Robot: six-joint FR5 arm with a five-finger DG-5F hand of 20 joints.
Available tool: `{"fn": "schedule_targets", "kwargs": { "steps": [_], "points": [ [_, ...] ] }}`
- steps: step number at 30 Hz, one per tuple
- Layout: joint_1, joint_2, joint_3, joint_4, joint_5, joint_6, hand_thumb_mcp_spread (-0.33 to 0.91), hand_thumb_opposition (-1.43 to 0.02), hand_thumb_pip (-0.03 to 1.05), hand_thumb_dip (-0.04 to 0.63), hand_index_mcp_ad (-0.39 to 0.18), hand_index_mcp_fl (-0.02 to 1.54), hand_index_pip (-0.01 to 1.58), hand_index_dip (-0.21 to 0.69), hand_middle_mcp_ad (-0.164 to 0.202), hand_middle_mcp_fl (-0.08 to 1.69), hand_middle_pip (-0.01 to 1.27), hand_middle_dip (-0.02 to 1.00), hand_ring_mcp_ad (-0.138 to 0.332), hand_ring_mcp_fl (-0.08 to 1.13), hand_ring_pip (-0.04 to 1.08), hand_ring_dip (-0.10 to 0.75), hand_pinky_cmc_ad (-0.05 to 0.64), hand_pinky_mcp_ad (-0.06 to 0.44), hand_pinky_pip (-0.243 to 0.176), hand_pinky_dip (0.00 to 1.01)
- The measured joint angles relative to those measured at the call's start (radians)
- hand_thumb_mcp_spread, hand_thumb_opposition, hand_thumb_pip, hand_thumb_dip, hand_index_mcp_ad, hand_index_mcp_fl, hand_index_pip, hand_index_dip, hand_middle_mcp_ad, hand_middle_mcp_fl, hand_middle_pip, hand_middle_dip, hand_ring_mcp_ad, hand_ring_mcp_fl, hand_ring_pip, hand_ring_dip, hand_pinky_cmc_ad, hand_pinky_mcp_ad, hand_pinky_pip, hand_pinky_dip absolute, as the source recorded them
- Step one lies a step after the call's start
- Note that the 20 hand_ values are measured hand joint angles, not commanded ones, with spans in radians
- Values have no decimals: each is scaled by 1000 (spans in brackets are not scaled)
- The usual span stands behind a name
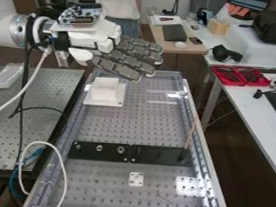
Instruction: Grab the bearing and place it in the white container
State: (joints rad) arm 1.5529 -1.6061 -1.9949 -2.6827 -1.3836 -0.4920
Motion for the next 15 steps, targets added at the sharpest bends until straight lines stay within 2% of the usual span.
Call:
{"fn": "schedule_targets", "kwargs": {
  "steps": [2,7,15],
  "points": [
    [0,-7,-19,23,21,20,290,-728,227,14,98,42,87,87,138,5,147,26,257,44,91,-61,347,232,-120,138],
    [-1,-34,-63,75,72,71,326,-728,227,17,44,42,87,86,138,9,150,35,260,35,94,-61,347,232,-120,138],
    [1,-67,-98,101,137,70,386,-731,237,54,-14,42,86,54,138,7,150,94,250,0,94,-58,347,232,-120,138]
  ]
}}
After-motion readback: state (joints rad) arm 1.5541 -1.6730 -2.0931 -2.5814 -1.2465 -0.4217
